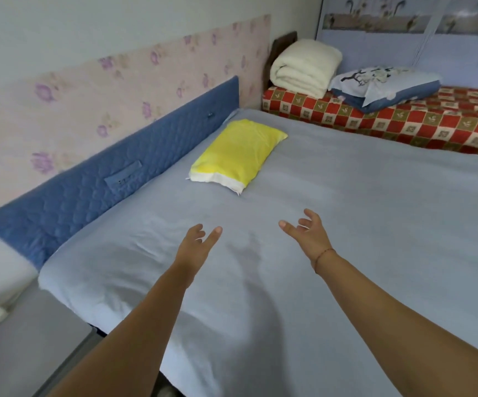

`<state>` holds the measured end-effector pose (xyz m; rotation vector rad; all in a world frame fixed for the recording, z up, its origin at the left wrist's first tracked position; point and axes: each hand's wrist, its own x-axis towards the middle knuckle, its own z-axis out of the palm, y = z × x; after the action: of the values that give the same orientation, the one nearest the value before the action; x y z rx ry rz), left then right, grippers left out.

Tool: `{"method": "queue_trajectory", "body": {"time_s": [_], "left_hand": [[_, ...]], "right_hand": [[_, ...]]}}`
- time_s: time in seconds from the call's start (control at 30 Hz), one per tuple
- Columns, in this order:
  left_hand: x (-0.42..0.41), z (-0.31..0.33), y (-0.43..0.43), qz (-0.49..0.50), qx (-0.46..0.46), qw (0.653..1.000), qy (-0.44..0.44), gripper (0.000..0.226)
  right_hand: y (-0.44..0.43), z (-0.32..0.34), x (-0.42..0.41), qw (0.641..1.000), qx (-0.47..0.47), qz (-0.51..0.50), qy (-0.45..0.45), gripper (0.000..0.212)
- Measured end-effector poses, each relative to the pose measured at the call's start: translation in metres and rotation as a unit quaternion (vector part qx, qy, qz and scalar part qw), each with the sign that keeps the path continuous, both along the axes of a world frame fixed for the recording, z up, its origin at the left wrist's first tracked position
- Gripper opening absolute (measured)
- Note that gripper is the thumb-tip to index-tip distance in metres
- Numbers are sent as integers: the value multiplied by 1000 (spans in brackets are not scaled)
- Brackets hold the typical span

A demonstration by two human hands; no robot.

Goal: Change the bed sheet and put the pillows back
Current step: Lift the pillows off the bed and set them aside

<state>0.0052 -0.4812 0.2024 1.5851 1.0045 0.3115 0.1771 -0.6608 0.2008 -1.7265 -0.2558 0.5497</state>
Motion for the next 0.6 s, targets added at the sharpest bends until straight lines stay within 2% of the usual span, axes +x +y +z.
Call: {"method": "queue_trajectory", "body": {"time_s": [0.33,0.6], "left_hand": [[40,-17,202,-89,26,994,51,70],[112,-34,304,-155,29,985,69,73]], "right_hand": [[182,-26,13,993,20,-102,47,85],[260,-44,46,985,5,-162,64,86]]}}
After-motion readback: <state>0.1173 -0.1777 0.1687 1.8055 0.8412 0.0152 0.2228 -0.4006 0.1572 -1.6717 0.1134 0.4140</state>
